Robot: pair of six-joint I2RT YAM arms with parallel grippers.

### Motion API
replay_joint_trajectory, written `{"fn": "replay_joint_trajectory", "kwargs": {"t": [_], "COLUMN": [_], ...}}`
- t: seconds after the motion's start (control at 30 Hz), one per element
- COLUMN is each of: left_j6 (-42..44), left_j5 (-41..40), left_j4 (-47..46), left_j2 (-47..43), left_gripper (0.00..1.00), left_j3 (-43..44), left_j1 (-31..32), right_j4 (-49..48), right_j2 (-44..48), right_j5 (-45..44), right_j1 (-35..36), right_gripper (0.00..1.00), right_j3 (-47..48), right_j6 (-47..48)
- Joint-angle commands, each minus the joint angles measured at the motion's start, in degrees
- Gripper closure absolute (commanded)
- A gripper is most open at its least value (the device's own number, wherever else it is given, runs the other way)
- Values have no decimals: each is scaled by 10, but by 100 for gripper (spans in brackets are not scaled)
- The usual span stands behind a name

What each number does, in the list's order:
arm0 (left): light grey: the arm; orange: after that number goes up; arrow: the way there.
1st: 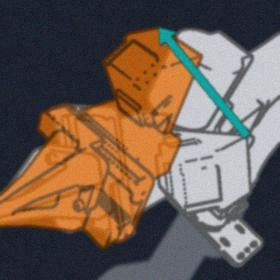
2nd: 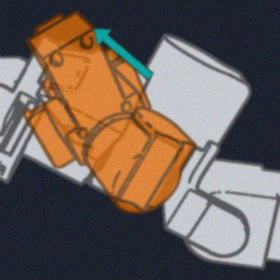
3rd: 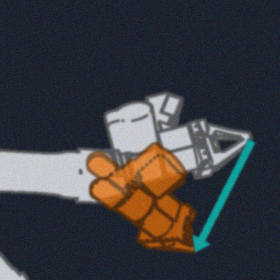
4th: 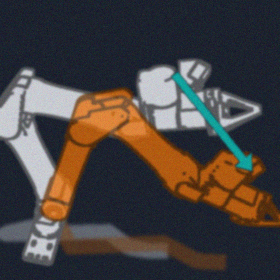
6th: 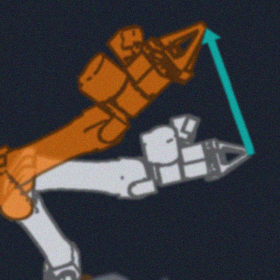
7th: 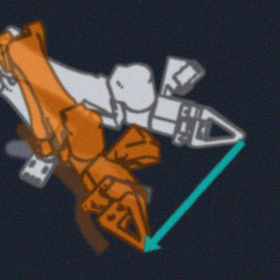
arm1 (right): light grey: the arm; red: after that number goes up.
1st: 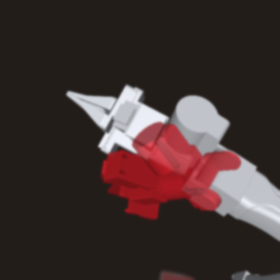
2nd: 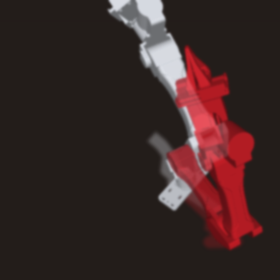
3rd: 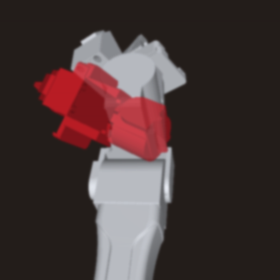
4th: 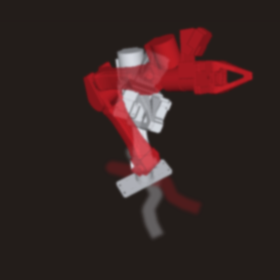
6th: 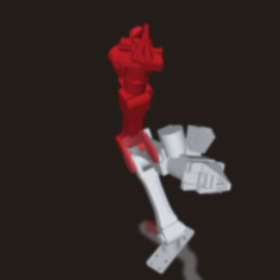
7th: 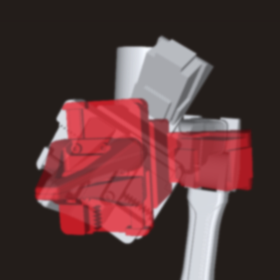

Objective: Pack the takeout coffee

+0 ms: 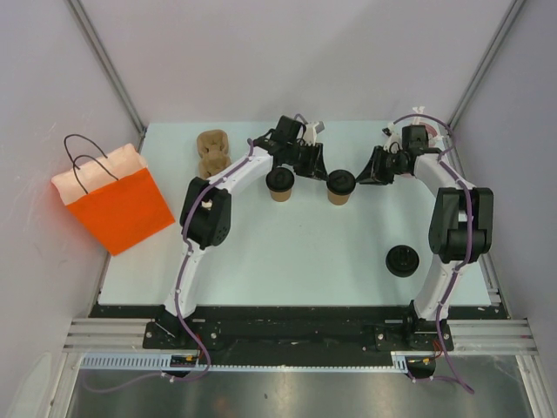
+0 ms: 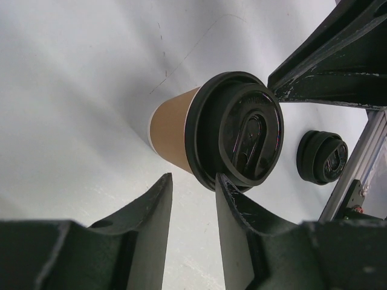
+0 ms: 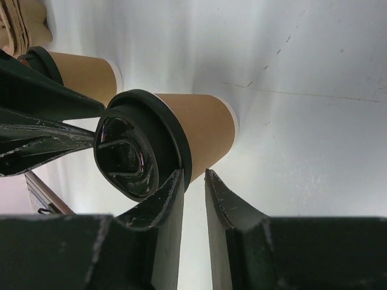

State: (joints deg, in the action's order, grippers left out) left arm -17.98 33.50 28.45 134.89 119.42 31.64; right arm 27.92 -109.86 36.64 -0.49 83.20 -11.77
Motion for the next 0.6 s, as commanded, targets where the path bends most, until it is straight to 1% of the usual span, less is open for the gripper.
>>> {"fn": "replay_joint_trajectory", "kwargs": {"t": [0.0, 0.17, 0.37, 0.43, 0.57], "left_j6": [-1, -11, -10, -9, -11], "left_j5": [9, 11, 14, 15, 20], "left_j4": [-7, -6, -6, -6, -6], "left_j2": [5, 19, 16, 18, 13], "left_gripper": [60, 61, 65, 68, 69], "left_j3": [9, 6, -4, -6, -13], "left_j1": [-1, -1, 0, 1, 0], "right_j4": [-18, -20, -16, -17, -20], "right_j2": [-9, -18, -13, -13, -6], "right_j5": [11, 15, 16, 26, 27], "right_j1": [3, 3, 3, 17, 23], "right_gripper": [75, 76, 77, 77, 77], "right_j3": [9, 10, 10, 10, 10], "right_j6": [8, 7, 10, 10, -1]}}
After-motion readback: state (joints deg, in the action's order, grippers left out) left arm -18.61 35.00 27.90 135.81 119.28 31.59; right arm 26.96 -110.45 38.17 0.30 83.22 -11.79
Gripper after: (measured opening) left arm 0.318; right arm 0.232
